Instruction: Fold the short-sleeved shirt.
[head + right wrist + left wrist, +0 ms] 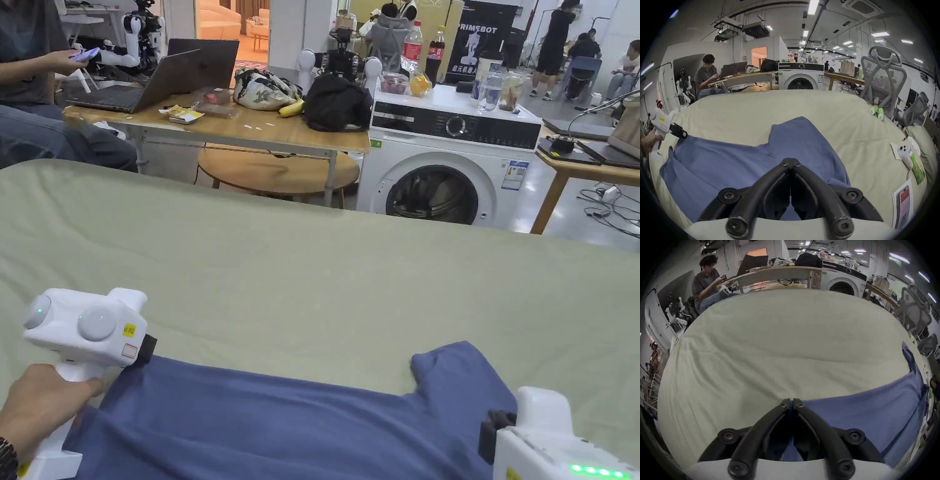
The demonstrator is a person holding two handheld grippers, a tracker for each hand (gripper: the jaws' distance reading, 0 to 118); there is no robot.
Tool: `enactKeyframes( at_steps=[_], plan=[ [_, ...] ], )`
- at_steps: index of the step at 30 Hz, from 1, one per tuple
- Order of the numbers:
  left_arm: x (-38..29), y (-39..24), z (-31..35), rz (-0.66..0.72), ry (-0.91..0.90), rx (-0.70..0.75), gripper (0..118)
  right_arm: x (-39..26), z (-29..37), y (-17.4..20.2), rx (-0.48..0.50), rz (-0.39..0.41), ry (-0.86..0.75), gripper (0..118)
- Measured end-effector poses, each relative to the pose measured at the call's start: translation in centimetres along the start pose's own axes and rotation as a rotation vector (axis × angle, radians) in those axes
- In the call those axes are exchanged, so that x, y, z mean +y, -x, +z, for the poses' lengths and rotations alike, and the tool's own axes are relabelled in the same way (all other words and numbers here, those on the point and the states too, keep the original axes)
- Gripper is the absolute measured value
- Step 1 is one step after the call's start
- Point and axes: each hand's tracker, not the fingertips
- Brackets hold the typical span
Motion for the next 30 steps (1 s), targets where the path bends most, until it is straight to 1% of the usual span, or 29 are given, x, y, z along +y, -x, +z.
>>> enactKeyframes(
  at_steps=[3,4,5,6,7,8,9,11,13,15,18,21,23,24,25,26,29,30],
  plan=[
    [-0.2,0.0,1.6,0.011,-0.043,-0.012,0,2.8,-1.9,-1.2,-0.022,0.03,0.053,0],
    [-0.4,-0.1,2.1,0.02,-0.056,-0.012,0,3.7,-2.6,-1.6,-0.025,0.029,0.061,5],
    [-0.6,-0.1,2.5,0.025,-0.066,-0.018,0,4.6,-3.4,-1.9,-0.033,0.041,0.088,14],
    [-0.6,-0.2,2.9,0.027,-0.088,-0.023,0,5.5,-4.5,-2.4,-0.029,0.044,0.122,28],
    [-0.7,-0.2,3.3,0.038,-0.096,-0.021,0,6.3,-5.7,-2.9,-0.038,0.049,0.139,49],
    [-0.9,-0.2,3.6,0.042,-0.104,-0.025,0,6.8,-6.9,-3.3,-0.043,0.059,0.165,57],
    [-1.1,-0.3,4.0,0.057,-0.119,-0.027,0,7.4,-8.2,-4.0,-0.033,0.051,0.2,58],
    [-1.3,-0.3,4.2,0.076,-0.128,-0.038,0,8.0,-10.8,-4.8,-0.049,0.051,0.277,59],
    [-1.5,-0.5,4.5,0.071,-0.131,-0.03,0,8.1,-13.1,-5.6,-0.041,0.042,0.335,59],
    [-1.5,-0.4,4.6,0.079,-0.137,-0.037,0,7.8,-15.3,-6.3,0.002,0.029,0.391,59],
    [-1.6,-0.5,4.7,0.084,-0.14,-0.036,0,6.8,-17.4,-6.9,0.049,-0.04,0.473,59],
    [-1.5,-0.5,5.0,0.088,-0.146,-0.037,0,6.4,-17.1,-6.7,0.035,-0.03,0.429,57],
    [-1.5,-0.7,5.1,0.089,-0.152,-0.038,0,6.2,-16.9,-6.4,0.021,-0.011,0.417,48],
    [-1.4,-0.8,5.2,0.085,-0.152,-0.039,0,6.2,-16.8,-6.4,0.012,0.006,0.408,37],
    [-1.4,-0.9,5.2,0.083,-0.153,-0.036,0,6.4,-16.3,-6.3,0.015,0.015,0.406,10],
    [-1.4,-0.9,5.2,0.082,-0.154,-0.035,0,6.5,-16.0,-6.4,0.026,0.011,0.405,0],
    [-1.6,-0.8,5.8,0.096,-0.157,-0.038,0,6.8,-14.5,-6.6,0.062,-0.016,0.385,0],
    [-1.7,-0.8,6.1,0.097,-0.16,-0.039,0,6.9,-13.7,-6.5,0.056,-0.013,0.367,0]
  ],
)
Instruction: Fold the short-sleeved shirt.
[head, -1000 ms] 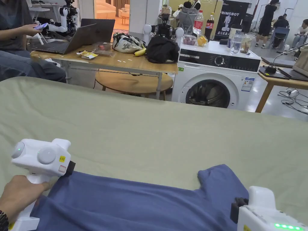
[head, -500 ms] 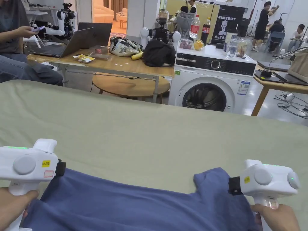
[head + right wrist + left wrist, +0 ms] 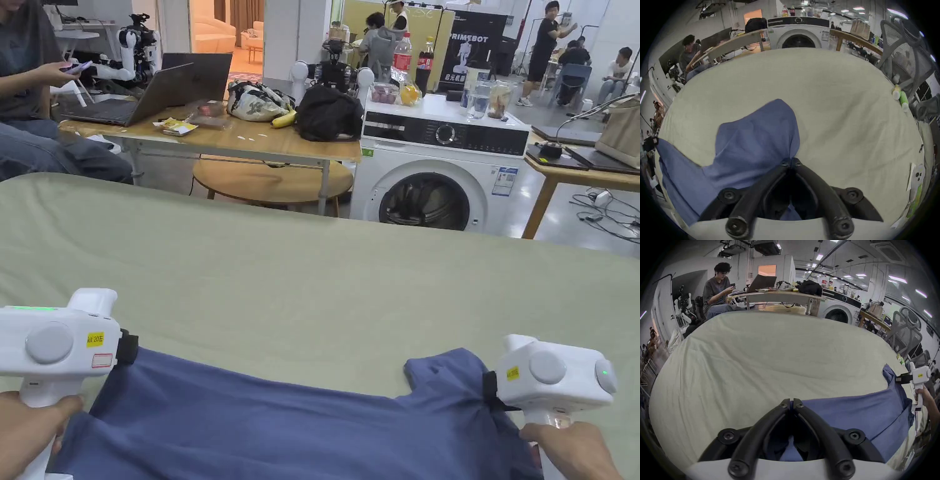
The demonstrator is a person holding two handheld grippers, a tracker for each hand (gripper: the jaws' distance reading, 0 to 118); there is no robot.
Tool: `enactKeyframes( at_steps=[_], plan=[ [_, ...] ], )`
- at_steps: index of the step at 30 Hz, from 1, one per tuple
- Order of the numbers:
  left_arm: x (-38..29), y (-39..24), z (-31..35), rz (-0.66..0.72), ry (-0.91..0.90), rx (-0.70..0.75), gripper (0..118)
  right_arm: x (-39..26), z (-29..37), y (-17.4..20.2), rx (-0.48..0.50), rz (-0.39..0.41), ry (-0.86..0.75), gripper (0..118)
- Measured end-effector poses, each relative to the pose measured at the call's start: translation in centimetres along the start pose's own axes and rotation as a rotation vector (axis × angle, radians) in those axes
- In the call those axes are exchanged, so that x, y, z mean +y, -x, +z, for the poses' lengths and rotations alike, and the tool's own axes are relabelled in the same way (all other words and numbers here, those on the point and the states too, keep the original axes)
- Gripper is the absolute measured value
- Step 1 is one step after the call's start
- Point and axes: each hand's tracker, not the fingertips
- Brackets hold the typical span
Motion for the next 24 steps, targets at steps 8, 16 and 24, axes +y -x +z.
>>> enactKeyframes(
  at_steps=[8,16,24],
  plan=[
    [-0.8,0.8,4.2,0.016,-0.033,-0.003,0,-2.0,8.7,0.5,-0.008,0.041,-0.136,0],
    [-3.5,1.9,9.7,0.028,-0.074,-0.03,0,-7.2,16.3,0.0,-0.034,0.054,-0.212,0],
    [-8.2,2.9,12.9,0.035,-0.049,-0.065,0,-14.6,19.6,-0.7,-0.038,0.071,-0.189,0]
  ],
)
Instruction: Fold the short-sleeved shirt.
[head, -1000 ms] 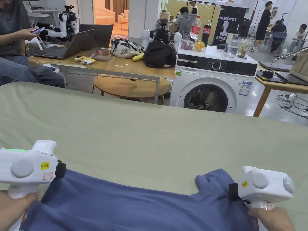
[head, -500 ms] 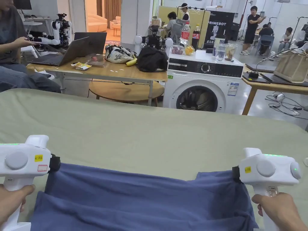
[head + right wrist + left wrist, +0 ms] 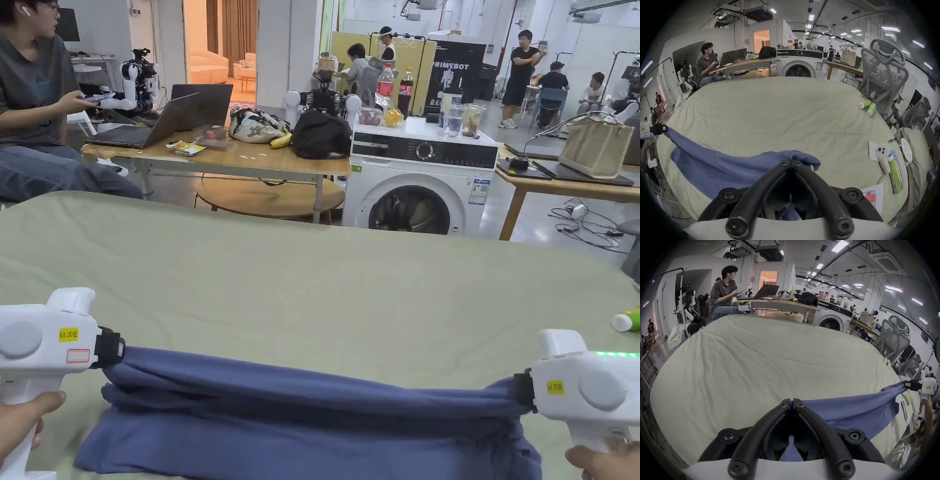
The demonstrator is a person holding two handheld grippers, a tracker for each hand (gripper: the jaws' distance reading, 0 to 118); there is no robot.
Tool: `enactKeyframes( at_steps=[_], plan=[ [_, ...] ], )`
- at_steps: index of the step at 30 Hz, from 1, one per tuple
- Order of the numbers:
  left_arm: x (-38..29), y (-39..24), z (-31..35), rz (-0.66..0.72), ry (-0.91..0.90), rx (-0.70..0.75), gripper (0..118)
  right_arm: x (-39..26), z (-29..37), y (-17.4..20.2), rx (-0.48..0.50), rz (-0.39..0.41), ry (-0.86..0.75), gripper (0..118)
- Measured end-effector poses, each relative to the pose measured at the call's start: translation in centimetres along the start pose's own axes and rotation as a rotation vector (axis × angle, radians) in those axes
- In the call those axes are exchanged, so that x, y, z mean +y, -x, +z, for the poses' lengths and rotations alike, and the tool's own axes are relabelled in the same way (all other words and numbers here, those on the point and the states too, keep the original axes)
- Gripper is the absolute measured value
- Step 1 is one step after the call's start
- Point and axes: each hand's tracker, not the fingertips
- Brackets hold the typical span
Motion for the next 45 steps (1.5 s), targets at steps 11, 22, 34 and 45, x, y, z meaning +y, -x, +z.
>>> enactKeyframes(
  at_steps=[11,22,34,45],
  plan=[
    [-5.9,1.0,1.0,0.005,0.124,0.011,0,-6.9,1.8,0.3,-0.035,0.063,0.11,0],
    [-10.0,0.2,-3.0,-0.079,0.223,0.1,0,-10.3,-3.6,0.2,-0.057,0.059,0.19,0],
    [-7.0,-1.0,-0.3,-0.05,-0.077,0.101,45,-6.7,0.7,3.3,-0.173,0.095,-0.035,59],
    [-5.1,-8.7,1.2,-0.156,-0.483,0.148,45,-4.6,1.4,9.7,-0.121,-0.063,-0.56,59]
  ],
)
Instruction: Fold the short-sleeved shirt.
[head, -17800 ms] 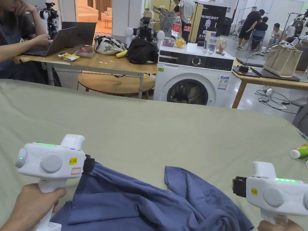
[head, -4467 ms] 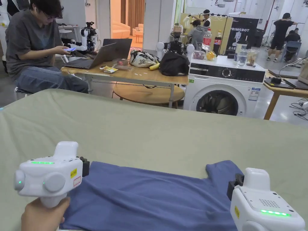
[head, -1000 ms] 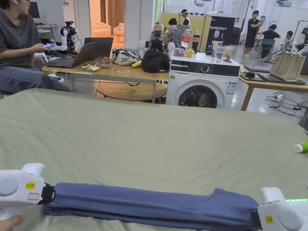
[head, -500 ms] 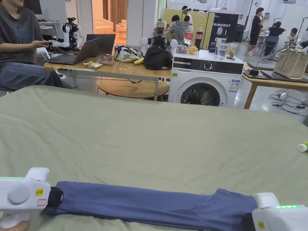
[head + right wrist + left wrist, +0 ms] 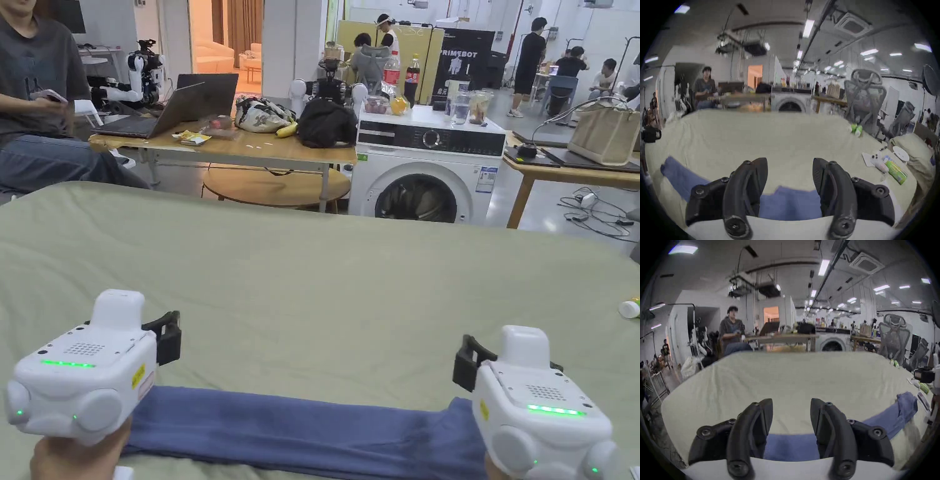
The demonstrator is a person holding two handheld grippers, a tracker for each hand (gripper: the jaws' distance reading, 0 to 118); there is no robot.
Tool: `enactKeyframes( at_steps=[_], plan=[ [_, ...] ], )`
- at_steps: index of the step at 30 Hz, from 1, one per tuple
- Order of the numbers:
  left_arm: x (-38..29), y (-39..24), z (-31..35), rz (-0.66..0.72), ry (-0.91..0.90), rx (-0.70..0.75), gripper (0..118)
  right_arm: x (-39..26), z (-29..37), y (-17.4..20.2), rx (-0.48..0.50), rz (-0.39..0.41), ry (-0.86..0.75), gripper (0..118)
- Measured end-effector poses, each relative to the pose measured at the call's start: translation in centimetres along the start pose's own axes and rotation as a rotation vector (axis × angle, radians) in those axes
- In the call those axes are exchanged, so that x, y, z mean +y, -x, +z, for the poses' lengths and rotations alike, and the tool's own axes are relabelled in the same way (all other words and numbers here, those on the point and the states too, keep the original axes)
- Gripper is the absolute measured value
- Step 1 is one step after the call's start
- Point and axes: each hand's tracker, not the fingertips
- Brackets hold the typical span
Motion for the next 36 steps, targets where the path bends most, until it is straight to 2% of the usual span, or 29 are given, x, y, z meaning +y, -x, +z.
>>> enactKeyframes(
  at_steps=[2,3,4,7,8,9,16,24,27,29,30,31,36],
  plan=[
    [0.7,-0.9,0.5,0.006,-0.062,-0.001,45,0.7,0.1,1.4,0.014,-0.026,-0.057,47],
    [1.0,-1.2,0.6,0.013,-0.082,0.0,41,1.0,0.2,2.0,0.015,-0.032,-0.07,33],
    [1.3,-1.5,0.8,0.018,-0.111,-0.003,28,1.3,0.2,2.5,0.013,-0.036,-0.077,15],
    [2.1,-2.4,1.2,0.003,-0.149,0.05,13,1.8,0.0,3.9,0.006,-0.044,-0.109,8],
    [2.2,-2.5,1.3,0.005,-0.158,0.053,2,2.0,0.1,4.3,0.005,-0.041,-0.123,3],
    [2.3,-2.4,1.3,0.009,-0.152,0.032,0,2.1,0.2,4.6,0.006,-0.039,-0.124,0],
    [2.6,-0.7,1.1,-0.002,-0.088,0.003,0,2.1,0.3,6.2,0.034,-0.021,-0.128,0],
    [1.1,7.2,0.4,0.133,0.197,-0.08,0,1.9,-0.4,9.1,0.089,0.01,-0.103,0],
    [-0.1,10.7,0.0,0.261,0.334,-0.15,18,1.6,-0.5,10.8,0.128,0.027,-0.089,0],
    [-1.3,13.0,-0.8,0.348,0.458,-0.223,56,1.3,-0.5,11.8,0.15,0.047,-0.084,0],
    [-2.0,14.0,-1.4,0.395,0.517,-0.273,70,1.1,-0.5,12.4,0.163,0.055,-0.079,0],
    [-2.8,14.8,-1.8,0.439,0.57,-0.327,76,0.9,-0.5,12.8,0.169,0.061,-0.078,0],
    [-6.0,17.6,-3.8,0.554,0.648,-0.335,76,0.2,-0.6,14.1,0.197,0.074,-0.058,0]
  ],
)
